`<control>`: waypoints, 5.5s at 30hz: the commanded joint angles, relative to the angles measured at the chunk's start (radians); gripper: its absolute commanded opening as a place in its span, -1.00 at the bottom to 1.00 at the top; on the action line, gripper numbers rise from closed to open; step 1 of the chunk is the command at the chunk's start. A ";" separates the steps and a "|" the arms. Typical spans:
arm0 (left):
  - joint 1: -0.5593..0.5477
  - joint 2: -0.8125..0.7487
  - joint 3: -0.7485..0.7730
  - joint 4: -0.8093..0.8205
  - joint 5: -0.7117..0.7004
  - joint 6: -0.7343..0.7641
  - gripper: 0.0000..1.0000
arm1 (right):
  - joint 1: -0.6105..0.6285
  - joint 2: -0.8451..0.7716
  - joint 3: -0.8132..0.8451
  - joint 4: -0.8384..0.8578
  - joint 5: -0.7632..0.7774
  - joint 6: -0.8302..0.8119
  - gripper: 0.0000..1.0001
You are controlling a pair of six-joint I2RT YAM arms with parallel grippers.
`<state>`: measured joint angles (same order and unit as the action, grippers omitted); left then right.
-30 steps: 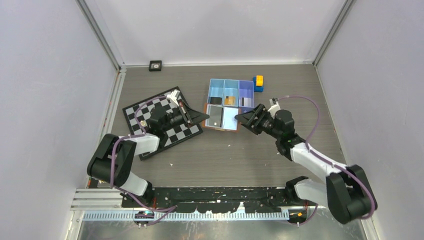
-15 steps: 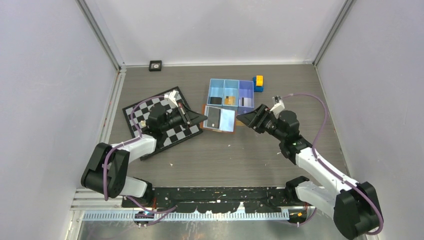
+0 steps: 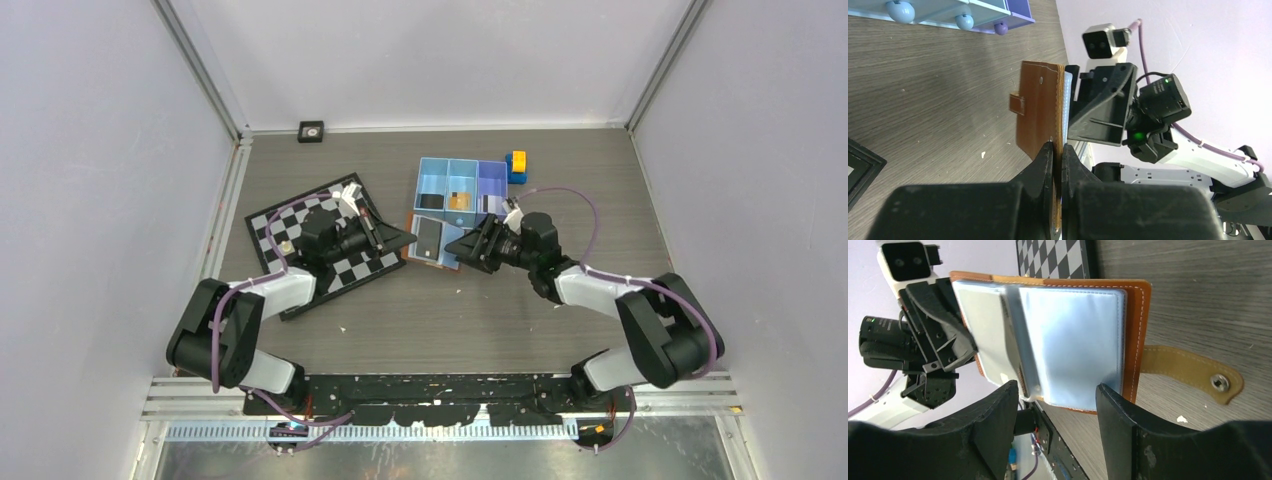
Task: Take the credit cards out of the card holder
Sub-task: Remove the credit card from the card holder.
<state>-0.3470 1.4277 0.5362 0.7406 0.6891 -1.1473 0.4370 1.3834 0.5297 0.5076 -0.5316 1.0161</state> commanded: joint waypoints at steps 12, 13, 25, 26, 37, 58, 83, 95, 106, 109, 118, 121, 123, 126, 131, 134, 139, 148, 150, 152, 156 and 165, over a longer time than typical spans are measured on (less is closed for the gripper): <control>-0.046 -0.032 0.083 -0.115 -0.038 0.083 -1.00 | 0.001 0.048 0.017 0.173 -0.039 0.062 0.08; -0.049 -0.038 0.087 -0.133 -0.046 0.095 -1.00 | 0.001 0.041 0.018 0.162 -0.035 0.055 0.08; -0.069 -0.052 0.103 -0.167 -0.043 0.109 -1.00 | 0.001 0.109 0.024 0.239 -0.071 0.107 0.08; -0.071 -0.050 0.106 -0.167 -0.041 0.109 -1.00 | 0.001 0.109 0.024 0.240 -0.073 0.108 0.08; -0.102 -0.028 0.126 -0.159 -0.024 0.112 -1.00 | 0.003 0.145 0.017 0.322 -0.095 0.147 -0.02; -0.081 0.074 0.102 0.039 0.044 -0.037 -1.00 | -0.004 0.098 -0.022 0.406 -0.080 0.169 -0.68; -0.045 0.125 0.070 0.189 0.071 -0.131 -0.74 | -0.018 -0.012 -0.052 0.317 -0.002 0.117 -0.99; -0.011 0.127 0.032 0.284 0.062 -0.177 -1.00 | -0.032 -0.028 -0.051 0.253 0.022 0.100 -0.99; -0.024 0.144 0.043 0.298 0.076 -0.187 -1.00 | -0.033 0.047 -0.066 0.468 -0.074 0.190 -0.13; -0.033 0.150 0.049 0.298 0.077 -0.186 -1.00 | -0.030 0.059 -0.062 0.479 -0.081 0.200 -0.14; -0.043 0.154 0.057 0.299 0.084 -0.186 -1.00 | -0.026 0.083 -0.053 0.499 -0.091 0.225 -0.15; -0.043 0.157 0.058 0.299 0.084 -0.184 -1.00 | -0.027 0.067 -0.051 0.469 -0.082 0.206 -0.10; -0.043 0.158 0.059 0.299 0.084 -0.184 -1.00 | -0.028 0.038 -0.035 0.327 -0.057 0.148 -0.10; -0.043 0.155 0.059 0.299 0.084 -0.184 -1.00 | -0.026 -0.001 -0.024 0.225 -0.021 0.096 -0.09; -0.043 0.161 0.060 0.299 0.084 -0.184 -1.00 | -0.026 0.016 -0.034 0.314 -0.049 0.133 -0.08; -0.043 0.166 0.060 0.299 0.084 -0.185 -1.00 | -0.026 0.035 -0.045 0.407 -0.077 0.179 -0.09; -0.051 0.174 0.067 0.299 0.087 -0.183 -1.00 | -0.024 0.043 -0.038 0.391 -0.072 0.181 -0.09; -0.058 0.154 0.072 0.266 0.084 -0.157 -1.00 | -0.022 0.007 -0.007 0.187 -0.019 0.093 -0.09; -0.058 0.151 0.071 0.261 0.085 -0.155 -1.00 | -0.021 0.005 -0.002 0.164 -0.011 0.078 -0.09; -0.059 0.149 0.074 0.261 0.087 -0.154 -1.00 | -0.019 0.009 0.001 0.164 -0.013 0.078 -0.09; -0.064 0.153 0.078 0.261 0.089 -0.152 -1.00 | -0.014 0.016 -0.002 0.194 -0.026 0.088 -0.09; -0.070 0.170 0.093 0.201 0.090 -0.128 -1.00 | -0.014 -0.032 -0.061 0.438 -0.079 0.175 -0.12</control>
<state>-0.4042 1.6020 0.5888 0.9215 0.7509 -1.2934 0.4164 1.4151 0.4850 0.7776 -0.5735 1.1519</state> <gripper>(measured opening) 0.031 0.451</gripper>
